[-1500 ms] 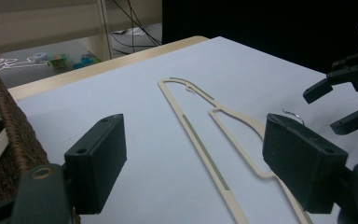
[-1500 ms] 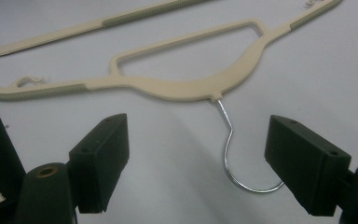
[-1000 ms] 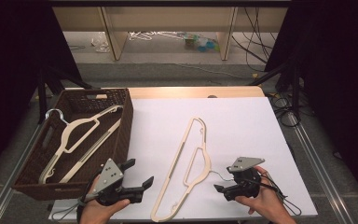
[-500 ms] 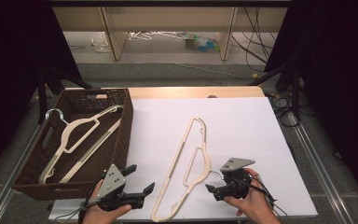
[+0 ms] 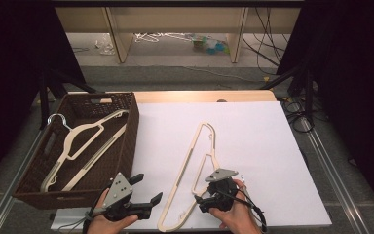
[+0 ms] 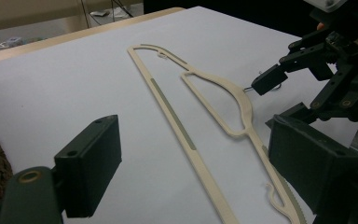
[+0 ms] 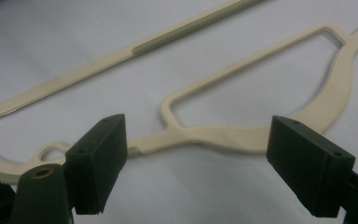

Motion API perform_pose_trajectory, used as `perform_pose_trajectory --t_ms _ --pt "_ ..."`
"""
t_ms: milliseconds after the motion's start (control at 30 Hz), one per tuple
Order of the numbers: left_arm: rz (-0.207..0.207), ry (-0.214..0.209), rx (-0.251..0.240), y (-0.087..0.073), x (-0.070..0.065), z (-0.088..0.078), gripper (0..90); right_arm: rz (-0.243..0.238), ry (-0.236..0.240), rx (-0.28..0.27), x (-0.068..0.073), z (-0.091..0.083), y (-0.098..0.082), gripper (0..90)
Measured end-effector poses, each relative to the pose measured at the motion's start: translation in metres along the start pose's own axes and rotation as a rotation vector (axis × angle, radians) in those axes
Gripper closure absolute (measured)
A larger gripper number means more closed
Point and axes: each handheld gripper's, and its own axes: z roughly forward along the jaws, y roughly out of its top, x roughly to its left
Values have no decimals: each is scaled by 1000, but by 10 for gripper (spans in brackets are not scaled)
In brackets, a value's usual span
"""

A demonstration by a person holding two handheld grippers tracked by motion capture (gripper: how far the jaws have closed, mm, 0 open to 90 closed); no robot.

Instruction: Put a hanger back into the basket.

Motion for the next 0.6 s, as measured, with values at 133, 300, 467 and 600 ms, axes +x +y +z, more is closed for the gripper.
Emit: perform_pose_trajectory --t_ms 133,300,467,600 --pt "-2 -1 -9 0 0 1 177 -6 -14 9 8 10 3 217" --pt "-1 2 -2 -1 0 1 178 -55 -25 51 20 24 7 217" --pt "9 -7 -2 0 0 1 179 -139 -66 78 25 29 5 225" --pt "8 -12 -3 0 -2 0 179 -157 -76 113 15 20 -1 231"
